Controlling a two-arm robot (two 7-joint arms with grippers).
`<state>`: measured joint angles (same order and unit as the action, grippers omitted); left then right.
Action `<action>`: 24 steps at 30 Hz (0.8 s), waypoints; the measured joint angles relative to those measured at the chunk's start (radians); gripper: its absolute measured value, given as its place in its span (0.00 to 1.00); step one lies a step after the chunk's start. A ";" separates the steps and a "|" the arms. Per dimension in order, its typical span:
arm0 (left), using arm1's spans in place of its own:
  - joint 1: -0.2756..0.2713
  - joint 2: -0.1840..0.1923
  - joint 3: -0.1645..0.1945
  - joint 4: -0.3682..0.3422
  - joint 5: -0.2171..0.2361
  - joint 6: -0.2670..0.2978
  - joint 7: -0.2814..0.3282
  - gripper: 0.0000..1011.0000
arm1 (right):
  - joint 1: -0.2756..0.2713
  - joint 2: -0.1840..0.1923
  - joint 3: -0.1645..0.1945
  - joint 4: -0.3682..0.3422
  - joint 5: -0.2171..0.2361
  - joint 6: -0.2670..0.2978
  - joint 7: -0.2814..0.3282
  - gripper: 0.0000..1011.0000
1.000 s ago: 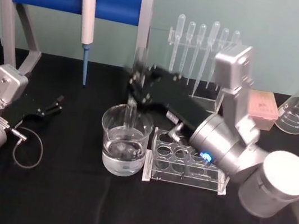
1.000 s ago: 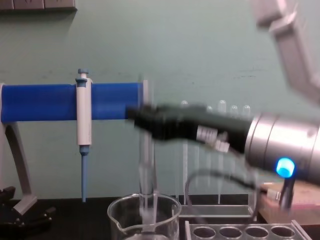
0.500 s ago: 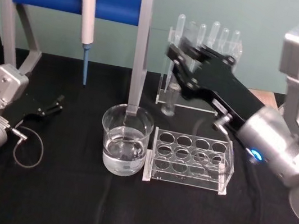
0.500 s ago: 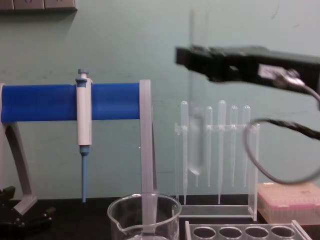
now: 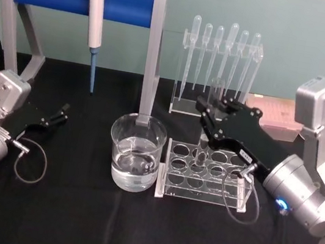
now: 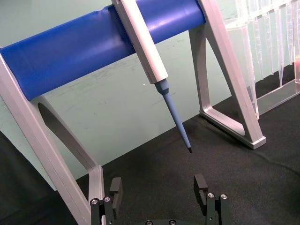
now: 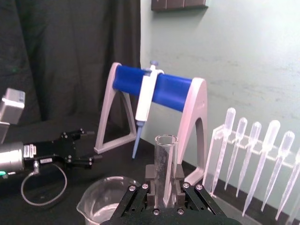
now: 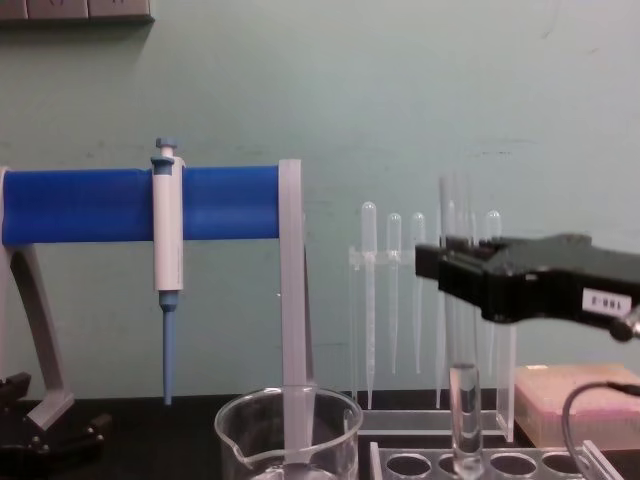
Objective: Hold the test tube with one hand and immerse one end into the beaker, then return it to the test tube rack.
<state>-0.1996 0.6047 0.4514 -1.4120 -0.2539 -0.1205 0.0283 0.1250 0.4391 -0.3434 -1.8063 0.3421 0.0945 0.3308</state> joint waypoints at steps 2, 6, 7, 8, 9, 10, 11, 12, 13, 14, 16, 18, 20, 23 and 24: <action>0.000 0.000 0.000 0.000 0.000 0.000 0.000 0.99 | -0.001 -0.003 0.000 0.007 -0.003 -0.002 0.000 0.22; 0.000 0.000 0.000 0.000 0.000 0.000 0.000 0.99 | -0.002 -0.010 -0.003 0.020 -0.013 -0.004 0.001 0.22; 0.000 0.000 0.000 0.000 0.000 0.000 0.000 0.99 | -0.002 -0.013 -0.003 0.025 -0.018 -0.005 0.001 0.22; 0.000 0.000 0.000 0.000 0.000 0.000 0.000 0.99 | -0.002 -0.014 -0.004 0.028 -0.020 -0.006 0.002 0.22; 0.000 0.000 0.000 0.000 0.000 0.000 0.000 0.99 | -0.004 -0.017 -0.004 0.035 -0.022 -0.010 0.003 0.22; 0.000 0.000 0.000 0.000 0.000 0.000 0.000 0.99 | -0.005 -0.019 -0.004 0.039 -0.023 -0.015 0.005 0.22; 0.000 0.000 0.000 0.000 0.000 0.000 0.000 0.99 | -0.005 -0.020 -0.004 0.042 -0.023 -0.018 0.007 0.22; 0.000 0.000 0.000 0.000 0.000 0.000 0.000 0.99 | -0.006 -0.021 -0.005 0.046 -0.025 -0.021 0.008 0.22; 0.000 0.000 0.000 0.000 0.000 0.000 0.000 0.99 | -0.007 -0.024 -0.007 0.052 -0.028 -0.025 0.011 0.22; 0.000 0.000 0.000 0.000 0.000 0.000 0.000 0.99 | -0.007 -0.025 -0.008 0.055 -0.031 -0.027 0.012 0.22; 0.000 0.000 0.000 0.000 0.000 0.000 0.000 0.99 | -0.006 -0.027 -0.012 0.061 -0.037 -0.029 0.015 0.22; 0.000 0.000 0.000 0.000 0.000 0.000 0.000 0.99 | -0.005 -0.030 -0.018 0.072 -0.049 -0.030 0.015 0.22; 0.000 0.000 0.000 0.000 0.000 0.000 0.000 0.99 | -0.002 -0.032 -0.025 0.084 -0.063 -0.031 0.016 0.22; 0.000 0.000 0.000 0.000 0.000 0.000 0.000 0.99 | 0.002 -0.035 -0.033 0.099 -0.081 -0.035 0.019 0.22; 0.000 0.000 0.000 0.000 0.000 0.000 0.000 0.99 | 0.003 -0.035 -0.035 0.103 -0.085 -0.036 0.020 0.22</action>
<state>-0.1996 0.6047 0.4514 -1.4120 -0.2539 -0.1206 0.0283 0.1282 0.4036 -0.3779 -1.7034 0.2570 0.0589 0.3510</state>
